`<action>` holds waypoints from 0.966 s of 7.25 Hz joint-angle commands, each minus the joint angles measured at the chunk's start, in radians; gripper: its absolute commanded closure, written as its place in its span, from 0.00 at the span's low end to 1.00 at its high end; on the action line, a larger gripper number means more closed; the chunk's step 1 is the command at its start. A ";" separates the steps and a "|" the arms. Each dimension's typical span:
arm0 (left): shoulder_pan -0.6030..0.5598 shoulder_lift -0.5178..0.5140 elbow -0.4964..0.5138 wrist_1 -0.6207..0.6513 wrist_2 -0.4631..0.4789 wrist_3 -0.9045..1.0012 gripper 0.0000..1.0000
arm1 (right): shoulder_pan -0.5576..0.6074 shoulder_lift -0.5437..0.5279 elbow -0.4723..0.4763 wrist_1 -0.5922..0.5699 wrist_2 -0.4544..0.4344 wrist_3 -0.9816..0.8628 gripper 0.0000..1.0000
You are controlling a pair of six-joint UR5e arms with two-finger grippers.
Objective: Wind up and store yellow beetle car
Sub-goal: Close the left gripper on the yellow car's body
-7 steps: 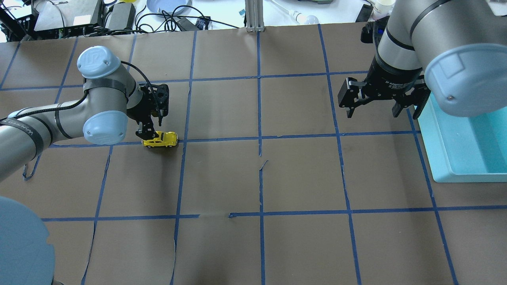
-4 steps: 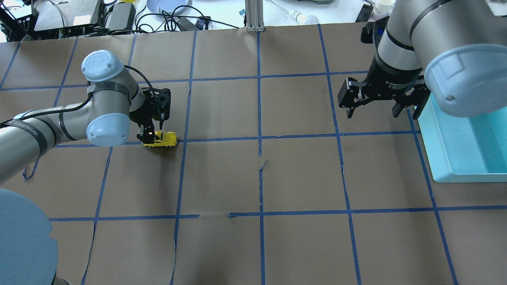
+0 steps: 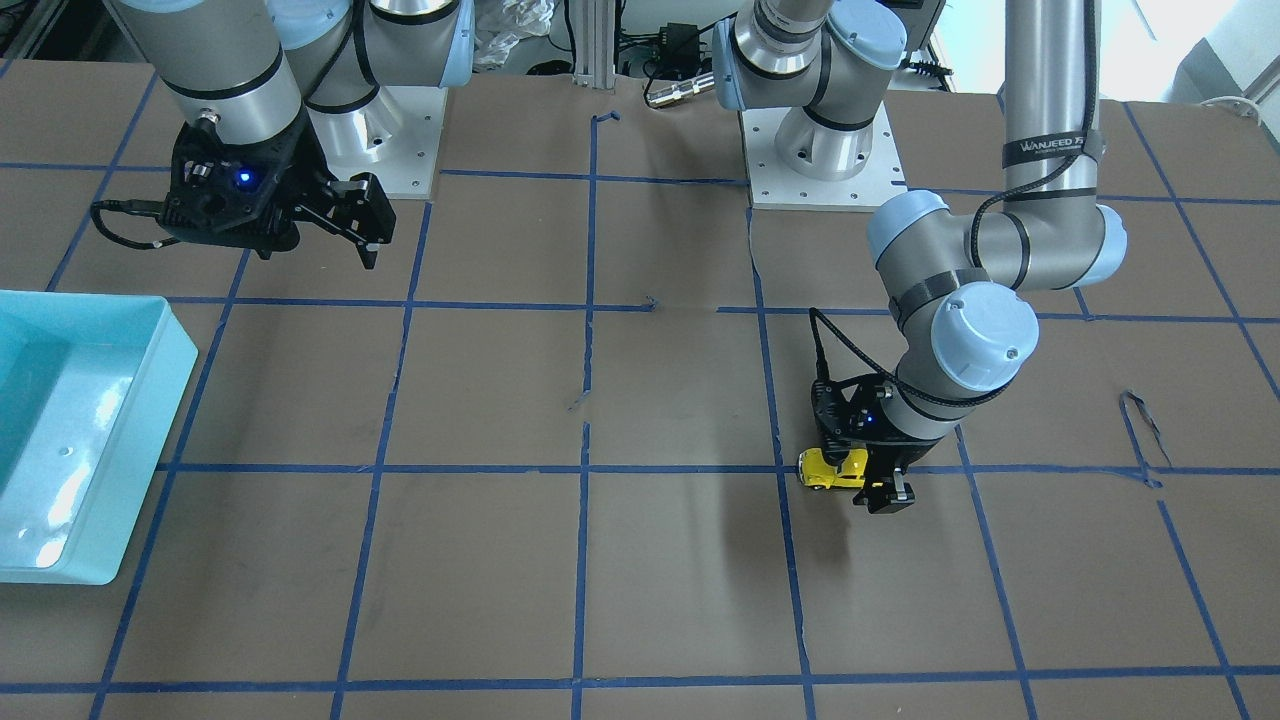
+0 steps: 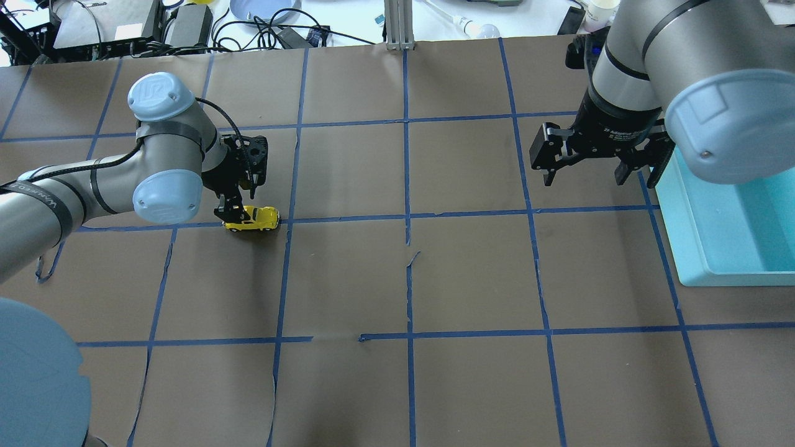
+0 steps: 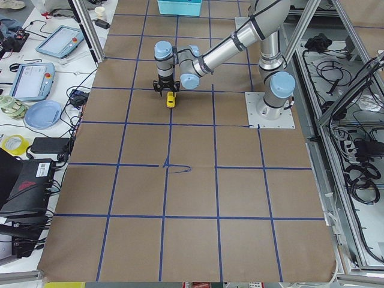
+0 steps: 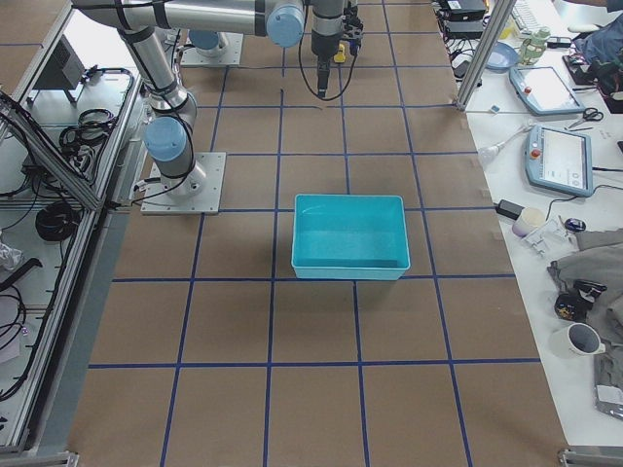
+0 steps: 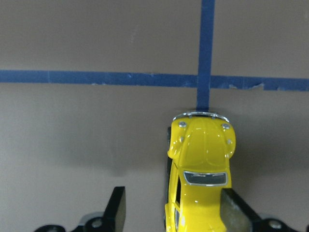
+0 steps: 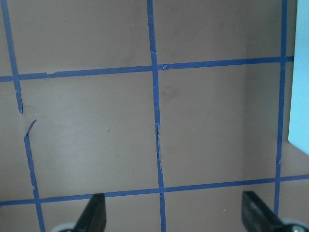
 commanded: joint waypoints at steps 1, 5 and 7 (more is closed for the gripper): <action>-0.001 -0.001 -0.009 -0.005 0.001 -0.002 0.26 | 0.000 0.000 0.001 0.001 0.000 0.000 0.00; 0.001 0.000 -0.026 -0.025 0.001 0.001 0.26 | 0.000 0.000 0.001 0.001 -0.002 -0.002 0.00; 0.001 -0.006 -0.026 -0.025 0.000 0.008 0.40 | 0.000 0.000 0.002 0.003 -0.002 -0.002 0.00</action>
